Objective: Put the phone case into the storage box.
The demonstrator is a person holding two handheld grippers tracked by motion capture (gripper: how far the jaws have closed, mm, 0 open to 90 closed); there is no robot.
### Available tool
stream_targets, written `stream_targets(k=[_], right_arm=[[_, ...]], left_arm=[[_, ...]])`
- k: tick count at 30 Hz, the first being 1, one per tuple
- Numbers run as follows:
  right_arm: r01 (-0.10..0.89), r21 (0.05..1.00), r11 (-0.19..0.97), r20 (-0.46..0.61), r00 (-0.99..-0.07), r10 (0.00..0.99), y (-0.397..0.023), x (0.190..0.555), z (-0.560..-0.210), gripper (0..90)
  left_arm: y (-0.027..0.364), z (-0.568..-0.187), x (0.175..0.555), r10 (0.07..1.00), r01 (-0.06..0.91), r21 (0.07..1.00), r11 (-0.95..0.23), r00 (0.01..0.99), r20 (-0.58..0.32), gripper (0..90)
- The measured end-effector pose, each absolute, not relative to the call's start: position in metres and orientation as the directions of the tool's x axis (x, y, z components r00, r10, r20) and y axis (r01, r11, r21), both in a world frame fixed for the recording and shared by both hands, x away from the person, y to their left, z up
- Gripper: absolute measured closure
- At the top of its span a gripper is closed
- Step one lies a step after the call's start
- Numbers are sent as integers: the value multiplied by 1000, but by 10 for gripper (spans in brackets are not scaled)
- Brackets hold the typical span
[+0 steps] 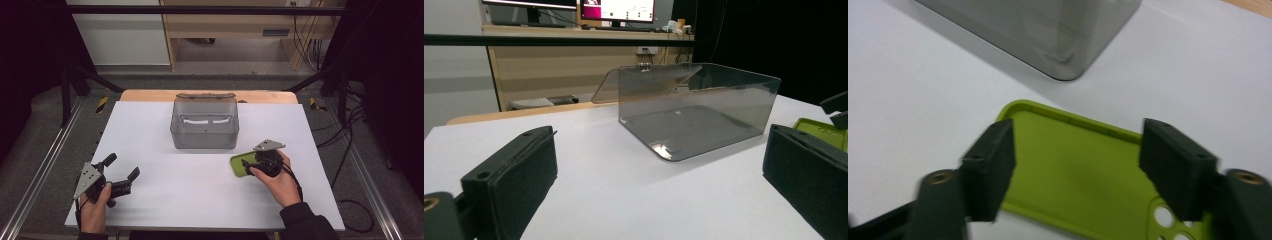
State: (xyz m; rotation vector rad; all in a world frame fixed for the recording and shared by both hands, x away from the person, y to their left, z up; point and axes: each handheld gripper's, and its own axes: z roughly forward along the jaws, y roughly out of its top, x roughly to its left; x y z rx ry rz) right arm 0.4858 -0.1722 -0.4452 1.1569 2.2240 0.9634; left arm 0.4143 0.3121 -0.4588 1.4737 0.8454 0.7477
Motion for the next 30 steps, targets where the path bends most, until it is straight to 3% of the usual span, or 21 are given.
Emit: stream_targets(k=[1, 5, 6, 8, 12, 18, 30], right_arm=[[519, 753, 404, -71, -546, 835, -172, 486, -445, 367], [524, 738, 426, -69, -569, 819, -166, 488, -448, 547], [531, 727, 435, -68, -575, 815, -164, 489, -450, 636], [532, 725, 436, -65, -578, 813, -164, 490, -451, 671], [555, 715, 425, -29, -584, 812, -159, 492, -453, 829], [562, 711, 422, -20, -584, 811, -152, 496, -457, 896], [583, 684, 438, 1, -601, 799, -137, 505, -471, 900]], left_arm=[[312, -459, 414, 850, 77, 997, -16, 526, -27, 11], [312, -459, 415, 849, 80, 997, -18, 528, -27, 11], [311, -459, 415, 848, 79, 997, -15, 530, -30, 11], [310, -459, 415, 847, 79, 997, -17, 531, -27, 11], [308, -459, 415, 842, 81, 996, -31, 539, -18, 11], [306, -459, 415, 838, 81, 996, -33, 545, -16, 11], [303, -460, 416, 834, 88, 995, -44, 552, -11, 15]])
